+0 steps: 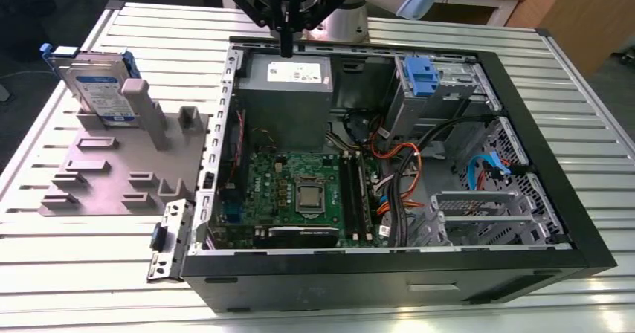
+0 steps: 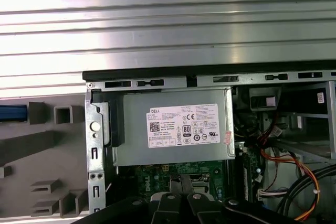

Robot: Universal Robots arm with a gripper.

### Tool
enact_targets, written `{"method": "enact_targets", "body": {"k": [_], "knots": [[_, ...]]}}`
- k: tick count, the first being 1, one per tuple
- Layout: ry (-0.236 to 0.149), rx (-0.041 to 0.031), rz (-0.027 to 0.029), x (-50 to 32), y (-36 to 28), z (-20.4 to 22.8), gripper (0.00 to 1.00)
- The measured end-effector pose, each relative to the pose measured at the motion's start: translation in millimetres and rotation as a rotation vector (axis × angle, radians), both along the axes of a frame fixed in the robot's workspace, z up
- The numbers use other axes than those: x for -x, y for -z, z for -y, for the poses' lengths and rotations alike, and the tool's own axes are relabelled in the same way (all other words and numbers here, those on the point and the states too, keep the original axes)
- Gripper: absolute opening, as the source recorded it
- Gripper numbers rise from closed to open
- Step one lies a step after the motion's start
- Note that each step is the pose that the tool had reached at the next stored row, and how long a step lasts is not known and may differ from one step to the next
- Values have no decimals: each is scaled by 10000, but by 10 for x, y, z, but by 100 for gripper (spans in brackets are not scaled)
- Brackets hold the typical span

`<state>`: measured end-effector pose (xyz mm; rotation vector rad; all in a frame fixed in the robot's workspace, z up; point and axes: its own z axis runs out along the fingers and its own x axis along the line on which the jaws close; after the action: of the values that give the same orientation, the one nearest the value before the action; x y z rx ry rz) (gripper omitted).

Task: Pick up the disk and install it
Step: 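Reach for the disk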

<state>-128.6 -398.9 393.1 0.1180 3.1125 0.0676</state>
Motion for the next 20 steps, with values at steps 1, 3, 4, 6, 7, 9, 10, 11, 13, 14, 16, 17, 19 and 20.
{"method": "enact_targets", "body": {"k": [1, 3, 4, 6, 7, 9, 10, 11, 13, 14, 16, 17, 19, 20], "knots": [[0, 0, 0, 0, 0, 0, 11], [1, 0, 0, 48, 3, 0, 11], [0, 0, 0, 49, 3, 0, 11], [1, 0, 0, 53, 3, 0, 11], [1, -1, 0, 56, 3, 0, 11], [0, 0, 0, 62, 3, 0, 11], [1, 0, 0, 66, 3, 0, 11], [1, 0, 1, 70, 4, 0, 11], [1, 0, 1, 79, 4, 0, 11], [0, 0, 0, 81, 3, 0, 11], [0, 0, 0, 85, 3, 0, 11], [0, 0, 0, 96, 4, 0, 11], [0, 0, 0, 98, 3, 0, 11], [0, 0, 0, 99, 4, 0, 11]]}}
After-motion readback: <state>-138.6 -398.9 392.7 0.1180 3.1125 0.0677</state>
